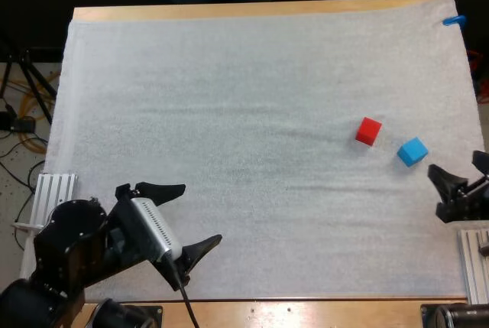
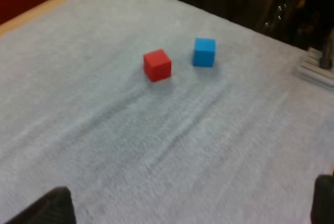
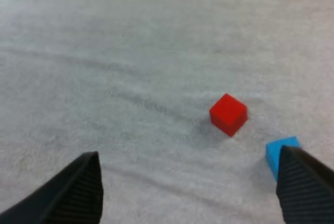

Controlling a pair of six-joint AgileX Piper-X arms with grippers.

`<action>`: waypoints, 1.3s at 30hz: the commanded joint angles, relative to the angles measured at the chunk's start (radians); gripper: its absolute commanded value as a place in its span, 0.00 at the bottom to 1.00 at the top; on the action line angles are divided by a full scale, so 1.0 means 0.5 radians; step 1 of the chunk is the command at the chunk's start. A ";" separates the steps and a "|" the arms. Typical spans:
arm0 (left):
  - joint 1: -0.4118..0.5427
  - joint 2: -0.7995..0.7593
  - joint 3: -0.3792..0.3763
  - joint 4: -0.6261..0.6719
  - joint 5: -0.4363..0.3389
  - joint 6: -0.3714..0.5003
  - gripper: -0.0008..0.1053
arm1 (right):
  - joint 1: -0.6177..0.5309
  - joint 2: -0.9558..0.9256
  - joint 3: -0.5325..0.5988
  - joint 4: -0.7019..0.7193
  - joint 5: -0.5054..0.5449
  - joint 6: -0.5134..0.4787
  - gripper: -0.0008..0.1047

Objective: Stack red cube on blue cube

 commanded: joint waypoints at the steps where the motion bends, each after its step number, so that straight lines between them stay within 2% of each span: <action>1: -0.024 0.013 -0.014 -0.013 -0.044 0.016 0.83 | 0.044 0.049 -0.034 -0.010 -0.028 -0.024 0.65; 9: -0.036 0.070 -0.014 -0.017 -0.162 0.022 0.83 | 0.391 0.481 -0.155 -0.039 0.473 -0.024 0.65; 16: -0.036 0.069 -0.014 -0.017 -0.171 0.036 0.83 | 0.589 1.026 -0.261 -0.137 0.827 -0.024 0.65; 27: -0.036 0.069 -0.014 -0.017 -0.171 0.036 0.83 | 0.595 1.783 -0.490 -0.242 0.918 -0.024 0.65; 39: -0.036 0.069 -0.014 0.020 -0.171 0.036 0.83 | 0.571 2.202 -0.499 -0.467 0.953 0.078 0.65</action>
